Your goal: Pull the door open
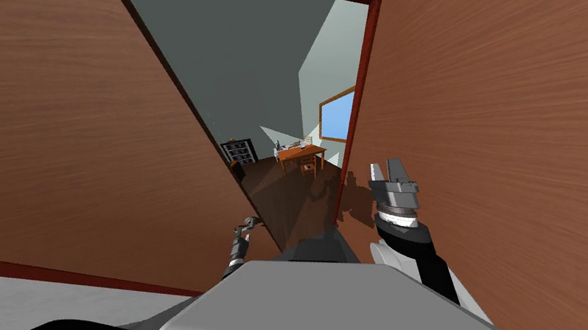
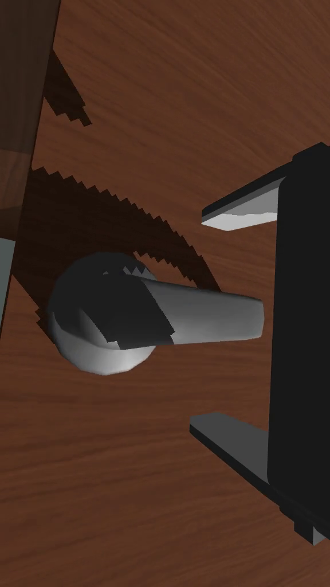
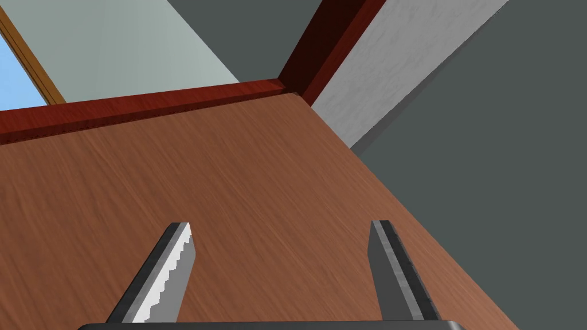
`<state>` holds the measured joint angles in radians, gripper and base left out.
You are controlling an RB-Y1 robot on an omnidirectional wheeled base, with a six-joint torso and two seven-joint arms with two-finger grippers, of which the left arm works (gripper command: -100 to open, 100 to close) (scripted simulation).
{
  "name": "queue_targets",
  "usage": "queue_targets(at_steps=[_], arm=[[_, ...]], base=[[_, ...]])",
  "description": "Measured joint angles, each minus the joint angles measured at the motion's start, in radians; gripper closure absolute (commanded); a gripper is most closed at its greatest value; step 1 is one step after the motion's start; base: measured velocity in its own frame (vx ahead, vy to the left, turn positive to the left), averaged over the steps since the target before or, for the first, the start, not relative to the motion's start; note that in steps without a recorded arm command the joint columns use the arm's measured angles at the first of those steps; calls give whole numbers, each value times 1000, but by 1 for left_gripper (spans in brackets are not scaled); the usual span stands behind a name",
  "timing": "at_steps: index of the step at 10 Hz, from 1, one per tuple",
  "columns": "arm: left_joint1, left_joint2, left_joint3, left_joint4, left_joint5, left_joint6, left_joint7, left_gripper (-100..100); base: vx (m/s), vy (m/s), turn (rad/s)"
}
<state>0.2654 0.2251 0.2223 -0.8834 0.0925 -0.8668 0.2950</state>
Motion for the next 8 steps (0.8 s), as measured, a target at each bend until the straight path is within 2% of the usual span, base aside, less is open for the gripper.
queue_targets(at_steps=[2, 3, 8], arm=[[-6, 13, 12, 25, 9, -12, 8, -100], [-7, 14, 13, 26, 10, -13, 9, 100], [-6, 12, 11, 26, 8, -10, 7, 100]], base=[[117, 11, -42], [-12, 0, 8], [-11, -1, -2]])
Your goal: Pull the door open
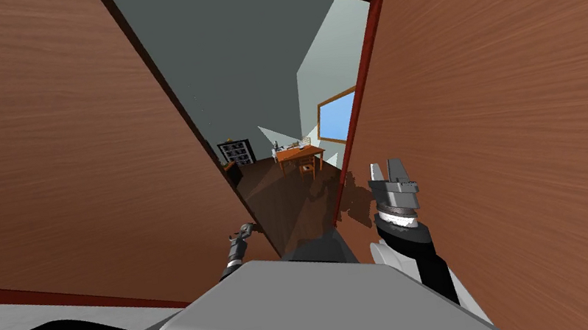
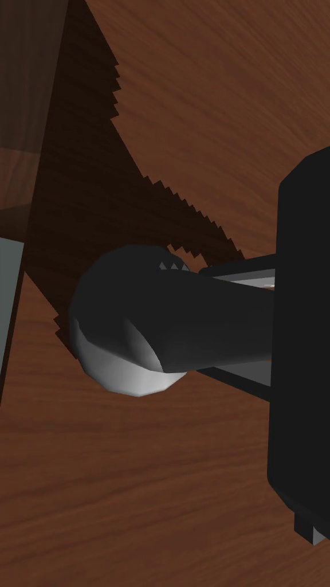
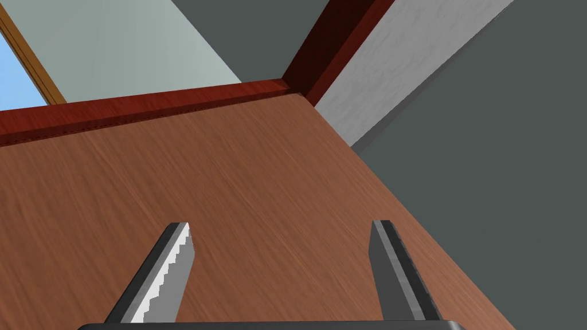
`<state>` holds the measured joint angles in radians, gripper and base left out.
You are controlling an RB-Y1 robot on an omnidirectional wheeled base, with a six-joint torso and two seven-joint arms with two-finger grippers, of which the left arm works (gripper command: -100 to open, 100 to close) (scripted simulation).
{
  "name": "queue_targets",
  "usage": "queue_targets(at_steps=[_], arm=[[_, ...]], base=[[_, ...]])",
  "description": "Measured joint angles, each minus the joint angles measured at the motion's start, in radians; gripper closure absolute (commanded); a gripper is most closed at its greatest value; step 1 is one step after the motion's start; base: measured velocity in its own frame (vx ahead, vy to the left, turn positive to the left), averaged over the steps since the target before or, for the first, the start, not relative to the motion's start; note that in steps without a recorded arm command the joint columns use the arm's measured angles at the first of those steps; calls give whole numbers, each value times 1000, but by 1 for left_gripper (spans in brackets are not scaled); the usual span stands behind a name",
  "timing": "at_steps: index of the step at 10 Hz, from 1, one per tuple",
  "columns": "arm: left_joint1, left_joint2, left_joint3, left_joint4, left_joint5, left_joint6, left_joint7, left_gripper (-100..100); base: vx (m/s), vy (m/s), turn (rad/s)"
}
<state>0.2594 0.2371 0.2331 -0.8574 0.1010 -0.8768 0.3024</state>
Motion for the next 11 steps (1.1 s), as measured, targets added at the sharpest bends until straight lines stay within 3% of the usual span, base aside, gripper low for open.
queue_targets(at_steps=[4, 10, 11], arm=[[16, 18, -19, -2, -13, -26, 23, 100], [78, 50, -72, -11, -48, -89, 81, 100], [81, 49, -75, -8, -50, -90, 82, 100]], base=[[-183, 11, -104], [-197, 10, -94], [-133, 27, -127]])
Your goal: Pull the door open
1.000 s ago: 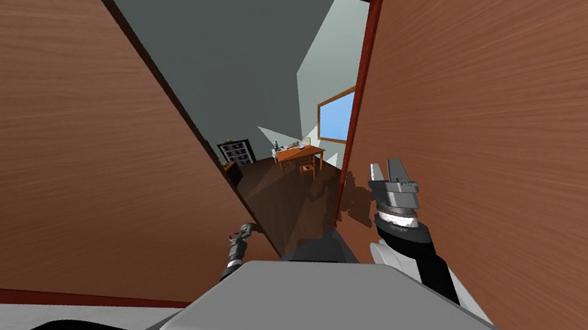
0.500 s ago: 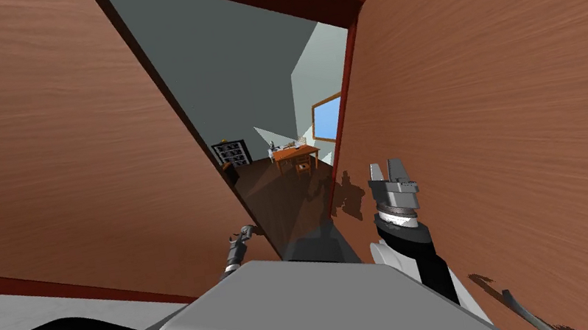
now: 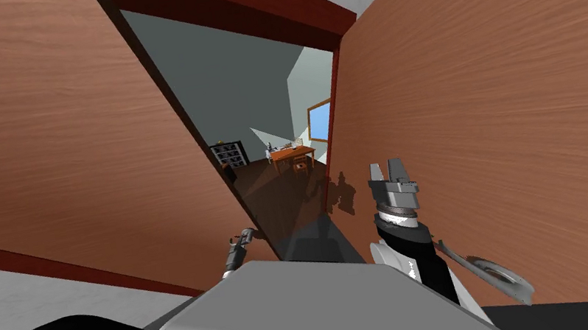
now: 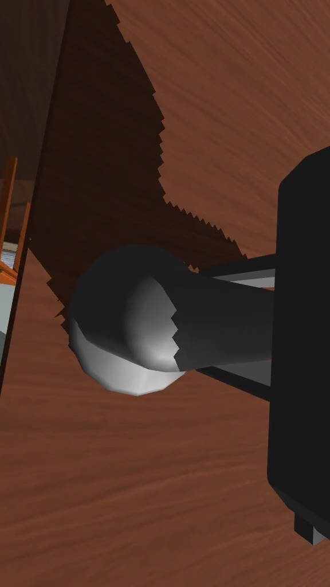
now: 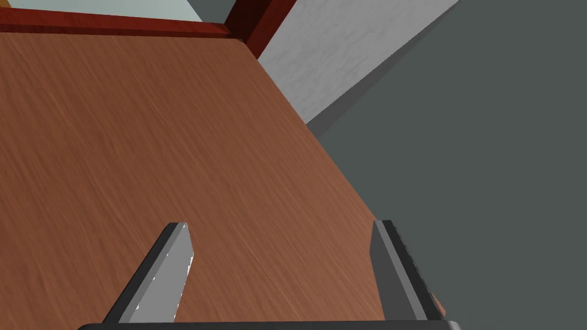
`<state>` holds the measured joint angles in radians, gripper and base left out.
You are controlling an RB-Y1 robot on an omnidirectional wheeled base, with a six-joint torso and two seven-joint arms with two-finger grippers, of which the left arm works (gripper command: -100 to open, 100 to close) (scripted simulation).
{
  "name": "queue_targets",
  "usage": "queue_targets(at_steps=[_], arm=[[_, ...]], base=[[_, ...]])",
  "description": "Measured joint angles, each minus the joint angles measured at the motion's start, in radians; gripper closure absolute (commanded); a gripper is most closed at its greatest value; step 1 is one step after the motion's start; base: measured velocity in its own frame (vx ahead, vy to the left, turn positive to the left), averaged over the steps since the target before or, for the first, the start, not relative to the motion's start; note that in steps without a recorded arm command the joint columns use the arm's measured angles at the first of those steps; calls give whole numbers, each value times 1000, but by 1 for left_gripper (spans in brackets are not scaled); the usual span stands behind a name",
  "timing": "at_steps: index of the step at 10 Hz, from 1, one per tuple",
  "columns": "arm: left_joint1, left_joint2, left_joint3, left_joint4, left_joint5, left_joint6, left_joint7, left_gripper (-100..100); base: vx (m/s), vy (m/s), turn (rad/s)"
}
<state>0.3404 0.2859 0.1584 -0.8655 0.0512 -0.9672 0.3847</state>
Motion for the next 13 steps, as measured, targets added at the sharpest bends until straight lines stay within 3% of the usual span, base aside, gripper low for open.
queue_targets(at_steps=[1, 4, 9, 10, 13], arm=[[8, 4, -4, 1, -3, -5, 5, 100], [20, 20, -16, 16, -15, -50, 26, 100], [49, 52, -40, 66, -37, -141, 66, 100], [51, 51, -43, 70, -39, -143, 67, 100], [-9, 49, -29, 105, -50, -128, 64, 100]], base=[[-216, 46, -160], [-210, 27, -145], [-204, 20, -126], [-161, 6, -101], [-236, 33, -132]])
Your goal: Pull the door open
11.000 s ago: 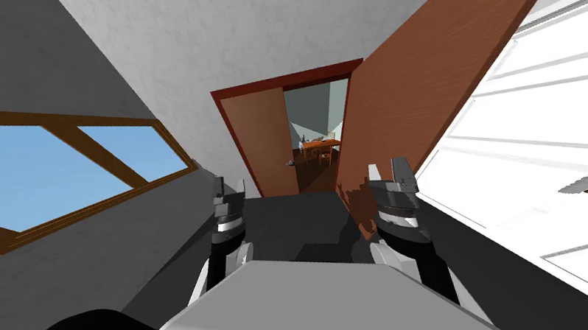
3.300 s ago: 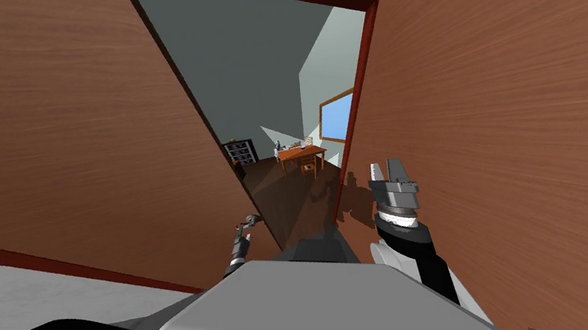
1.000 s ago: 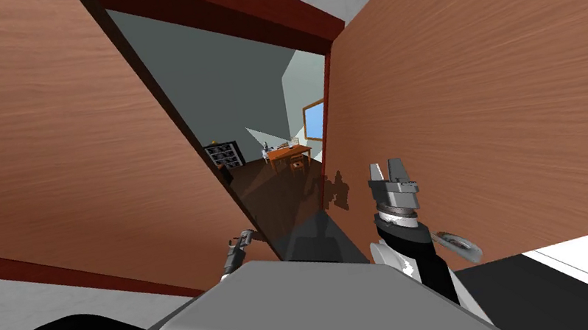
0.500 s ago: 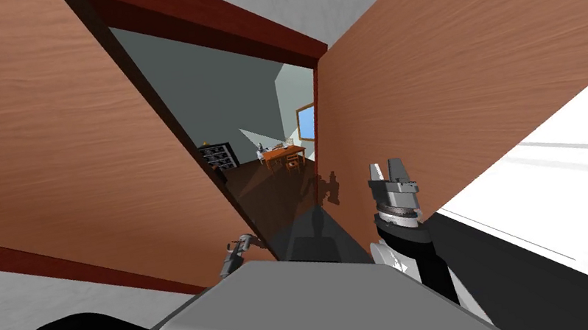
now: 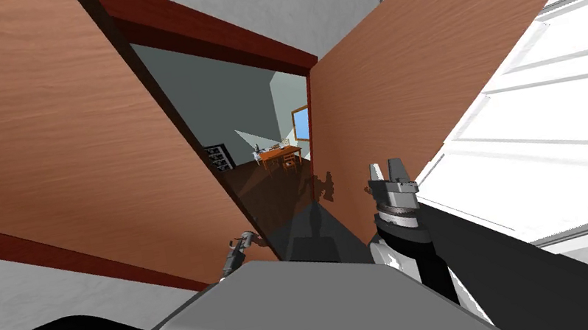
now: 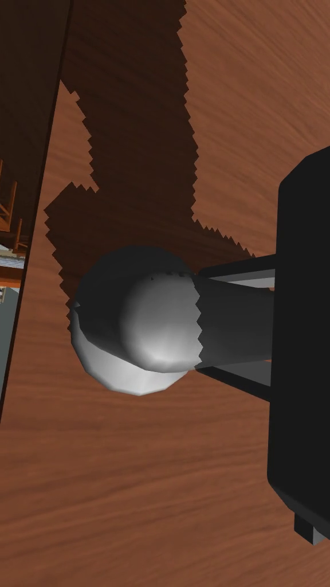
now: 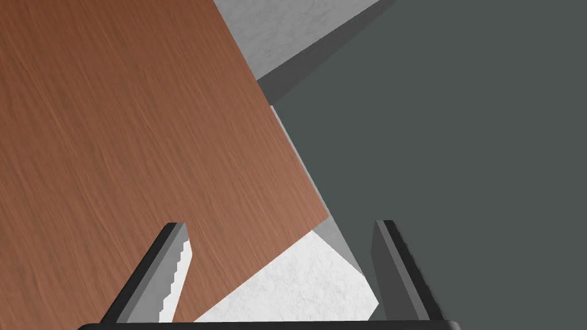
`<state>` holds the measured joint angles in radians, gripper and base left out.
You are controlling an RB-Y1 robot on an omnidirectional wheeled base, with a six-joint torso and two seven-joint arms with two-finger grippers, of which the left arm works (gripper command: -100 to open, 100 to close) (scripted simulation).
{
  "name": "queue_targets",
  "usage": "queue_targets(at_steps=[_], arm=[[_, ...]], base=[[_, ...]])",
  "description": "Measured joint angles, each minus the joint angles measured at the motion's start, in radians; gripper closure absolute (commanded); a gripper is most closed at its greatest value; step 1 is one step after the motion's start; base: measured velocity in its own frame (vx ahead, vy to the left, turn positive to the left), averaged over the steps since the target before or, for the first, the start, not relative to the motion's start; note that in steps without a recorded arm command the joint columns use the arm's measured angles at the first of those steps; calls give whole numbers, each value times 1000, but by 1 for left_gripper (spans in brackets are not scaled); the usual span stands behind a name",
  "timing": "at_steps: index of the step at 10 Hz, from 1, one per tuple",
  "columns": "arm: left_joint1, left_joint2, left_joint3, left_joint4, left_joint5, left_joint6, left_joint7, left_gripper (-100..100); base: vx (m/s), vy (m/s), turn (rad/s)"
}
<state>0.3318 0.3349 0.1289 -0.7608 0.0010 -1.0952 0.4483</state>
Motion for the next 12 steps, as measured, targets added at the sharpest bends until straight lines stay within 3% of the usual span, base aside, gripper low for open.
queue_targets(at_steps=[4, 6, 7, 8, 10, 11, 12], arm=[[-82, -3, 18, 45, -20, 37, -5, 100], [-117, -6, 26, 75, -27, 46, -8, 100], [-149, -5, 30, 107, -31, 44, -9, 100], [-153, -6, 35, 86, -36, 65, -9, 100], [-192, -9, 39, 123, -42, 65, -14, 100], [-230, -7, 45, 174, -45, 51, -16, 100], [-231, -9, 47, 165, -48, 60, -18, 100]], base=[[-217, 11, -104], [-167, 39, -106], [-186, 39, -143], [-122, 32, -53], [-140, 19, -77], [-127, 21, -52], [-165, 20, -86]])
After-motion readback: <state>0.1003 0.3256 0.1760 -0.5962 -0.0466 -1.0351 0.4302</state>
